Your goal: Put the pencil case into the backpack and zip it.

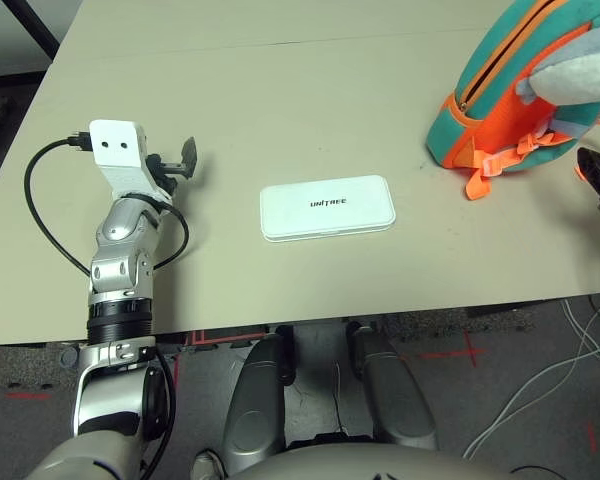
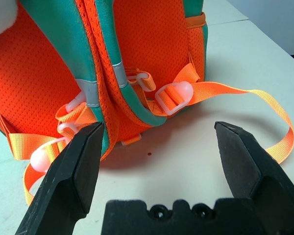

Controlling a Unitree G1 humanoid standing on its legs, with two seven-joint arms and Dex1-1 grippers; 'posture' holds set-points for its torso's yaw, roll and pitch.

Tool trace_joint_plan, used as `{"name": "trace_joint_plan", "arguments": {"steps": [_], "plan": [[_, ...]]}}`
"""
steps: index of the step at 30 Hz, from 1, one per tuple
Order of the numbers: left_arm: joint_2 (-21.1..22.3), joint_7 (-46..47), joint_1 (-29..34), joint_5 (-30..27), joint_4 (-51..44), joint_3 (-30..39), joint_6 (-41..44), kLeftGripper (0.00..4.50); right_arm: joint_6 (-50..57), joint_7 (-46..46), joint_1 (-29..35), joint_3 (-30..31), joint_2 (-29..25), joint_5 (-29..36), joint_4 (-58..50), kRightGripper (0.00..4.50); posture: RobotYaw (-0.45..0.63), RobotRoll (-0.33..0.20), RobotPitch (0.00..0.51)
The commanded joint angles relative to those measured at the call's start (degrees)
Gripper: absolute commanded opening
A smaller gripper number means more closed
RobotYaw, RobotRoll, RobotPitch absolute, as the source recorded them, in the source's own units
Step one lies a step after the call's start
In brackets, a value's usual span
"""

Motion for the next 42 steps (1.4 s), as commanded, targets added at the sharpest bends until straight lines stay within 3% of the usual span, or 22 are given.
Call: {"name": "trace_joint_plan", "arguments": {"steps": [1,5,7,11,14,18,23,27,42], "plan": [[-0.2,-0.4,0.6,0.5,-0.6,-0.5,0.0,4.5,-0.3,0.5,0.4,-2.0,-1.0,0.5,0.0,4.47,-0.15,0.0,0.288],[1.7,-3.8,-0.5,-1.4,-2.9,-0.7,2.0,4.5,11.2,1.2,1.9,-6.7,-6.3,7.6,-4.4,4.47,-0.16,0.0,0.297],[3.5,-8.7,-1.0,-5.6,-5.1,-0.2,6.5,4.5,19.4,1.7,3.0,-9.0,-9.1,12.6,-5.8,4.47,-0.16,0.0,0.291],[8.7,-18.3,0.6,-22.3,-11.6,3.9,27.1,4.5,37.2,2.6,7.2,-12.7,-13.4,23.4,-9.1,4.47,-0.13,0.0,0.277],[13.5,-21.0,-0.7,-34.3,-11.0,8.5,44.7,4.5,48.2,1.7,8.5,-11.1,-13.5,31.0,-11.3,4.47,-0.11,0.0,0.272],[17.6,-22.2,-5.9,-42.8,-4.0,12.0,60.0,4.5,56.9,-2.7,4.9,-4.7,-11.5,36.7,-13.5,3.49,-0.1,0.0,0.268],[20.8,-28.7,-10.2,-42.1,6.3,6.9,67.0,4.5,58.0,-12.1,-3.8,4.7,-1.3,38.7,-15.9,1.55,-0.09,0.0,0.269],[21.2,-33.7,-11.5,-40.7,9.4,0.4,69.7,4.5,57.7,-16.5,-6.9,8.4,2.4,37.5,-16.4,0.04,-0.1,0.0,0.268],[17.0,-41.9,-15.3,-34.2,17.5,-10.7,70.0,4.5,53.7,-24.7,-11.9,15.4,12.5,32.8,-17.0,0.04,-0.1,0.0,0.283]]}}
